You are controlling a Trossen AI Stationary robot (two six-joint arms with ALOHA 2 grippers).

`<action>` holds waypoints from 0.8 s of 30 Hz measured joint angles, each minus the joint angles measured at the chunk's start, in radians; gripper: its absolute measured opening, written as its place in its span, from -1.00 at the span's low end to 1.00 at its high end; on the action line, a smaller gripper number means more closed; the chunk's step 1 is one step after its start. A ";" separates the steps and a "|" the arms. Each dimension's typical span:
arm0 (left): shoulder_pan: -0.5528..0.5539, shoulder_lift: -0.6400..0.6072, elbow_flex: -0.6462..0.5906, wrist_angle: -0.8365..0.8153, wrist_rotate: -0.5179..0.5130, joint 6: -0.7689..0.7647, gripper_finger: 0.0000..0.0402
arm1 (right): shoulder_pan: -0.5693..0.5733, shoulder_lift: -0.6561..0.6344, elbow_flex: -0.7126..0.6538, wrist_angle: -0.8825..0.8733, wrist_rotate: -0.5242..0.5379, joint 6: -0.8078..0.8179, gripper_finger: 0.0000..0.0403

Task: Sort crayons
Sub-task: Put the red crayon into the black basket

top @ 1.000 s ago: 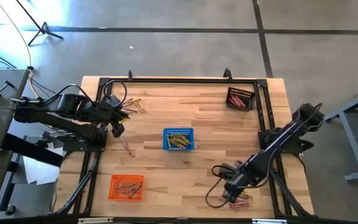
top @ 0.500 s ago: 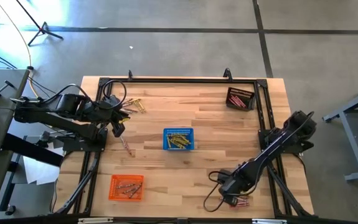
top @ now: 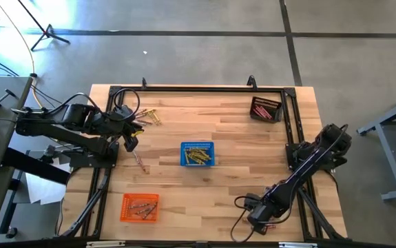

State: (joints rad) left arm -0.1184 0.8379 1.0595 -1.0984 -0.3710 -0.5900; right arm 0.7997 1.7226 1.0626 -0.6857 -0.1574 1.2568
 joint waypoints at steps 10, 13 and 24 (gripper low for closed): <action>0.000 0.000 0.000 -0.001 0.000 0.018 -0.70 | 0.000 0.052 0.000 -0.010 -0.027 -0.007 -0.61; 0.000 0.000 0.000 -0.001 0.000 0.019 -0.70 | 0.000 0.062 0.000 -0.010 -0.027 -0.007 -0.61; 0.000 0.000 0.000 -0.001 0.000 0.026 -0.70 | 0.000 0.066 -0.027 0.003 -0.011 0.000 -0.61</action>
State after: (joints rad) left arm -0.1188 0.8379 1.0595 -1.0996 -0.3706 -0.5644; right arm 0.7994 1.7885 1.0356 -0.6825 -0.1682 1.2564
